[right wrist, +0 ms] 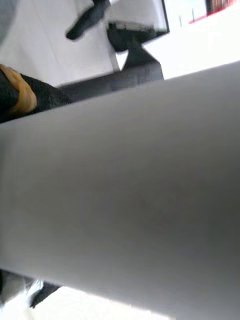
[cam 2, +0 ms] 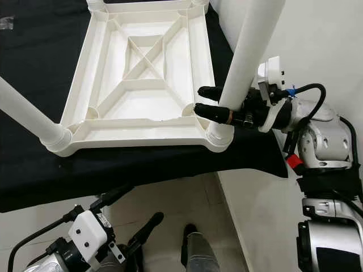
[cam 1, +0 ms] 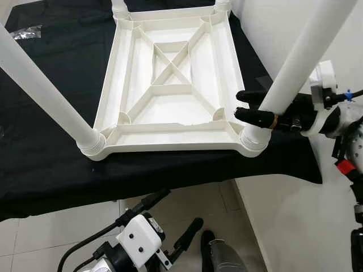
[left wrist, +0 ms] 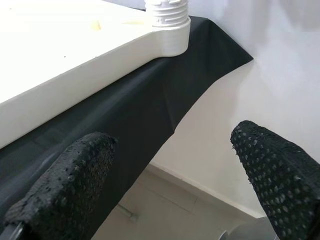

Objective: Building children table

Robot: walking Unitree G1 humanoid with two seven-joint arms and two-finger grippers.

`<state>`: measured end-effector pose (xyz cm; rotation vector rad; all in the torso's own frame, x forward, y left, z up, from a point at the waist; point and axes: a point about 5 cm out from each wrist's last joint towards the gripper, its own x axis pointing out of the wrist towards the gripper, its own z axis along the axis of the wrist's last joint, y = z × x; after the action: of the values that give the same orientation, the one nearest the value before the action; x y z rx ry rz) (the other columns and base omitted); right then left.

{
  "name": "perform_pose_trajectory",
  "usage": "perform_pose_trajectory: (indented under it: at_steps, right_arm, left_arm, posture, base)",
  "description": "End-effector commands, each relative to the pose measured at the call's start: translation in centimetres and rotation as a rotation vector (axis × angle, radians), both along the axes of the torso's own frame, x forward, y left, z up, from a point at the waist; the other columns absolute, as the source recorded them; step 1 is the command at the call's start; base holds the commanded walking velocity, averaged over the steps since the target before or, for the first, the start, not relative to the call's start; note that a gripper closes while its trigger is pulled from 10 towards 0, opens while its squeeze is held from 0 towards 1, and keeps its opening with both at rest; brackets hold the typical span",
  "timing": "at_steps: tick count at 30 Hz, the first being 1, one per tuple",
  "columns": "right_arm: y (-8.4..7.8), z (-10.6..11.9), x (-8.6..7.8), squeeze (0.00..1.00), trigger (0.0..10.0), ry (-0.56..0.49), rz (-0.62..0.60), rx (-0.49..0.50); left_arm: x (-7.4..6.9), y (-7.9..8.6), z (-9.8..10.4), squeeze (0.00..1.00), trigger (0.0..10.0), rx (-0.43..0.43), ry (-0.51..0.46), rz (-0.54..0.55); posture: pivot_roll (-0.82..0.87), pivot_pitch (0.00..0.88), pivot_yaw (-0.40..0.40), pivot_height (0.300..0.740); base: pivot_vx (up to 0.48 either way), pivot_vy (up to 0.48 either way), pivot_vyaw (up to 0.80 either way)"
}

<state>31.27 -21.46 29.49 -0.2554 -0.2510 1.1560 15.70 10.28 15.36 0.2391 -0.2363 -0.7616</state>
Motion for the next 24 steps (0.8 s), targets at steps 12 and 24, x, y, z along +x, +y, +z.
perform_pose_trajectory:
  at_steps: [12,24]
  right_arm:
    - [12.4,-11.3,-2.7,0.0,0.0,0.329,-0.792,0.144]
    - [14.9,-9.1,-3.1,0.0,10.0,0.342,-0.734,0.225]
  left_arm:
    - [-0.3,0.4,-0.1,0.0,10.0,0.019,-0.01,0.02]
    - [0.0,0.3,-0.3,0.0,10.0,0.021,-0.014,0.017]
  posture:
    - [0.03,0.348,-0.015,0.74]
    - [0.01,0.349,-0.018,0.74]
  base:
    - [0.0,0.0,0.0]
    - [0.0,0.0,0.0]
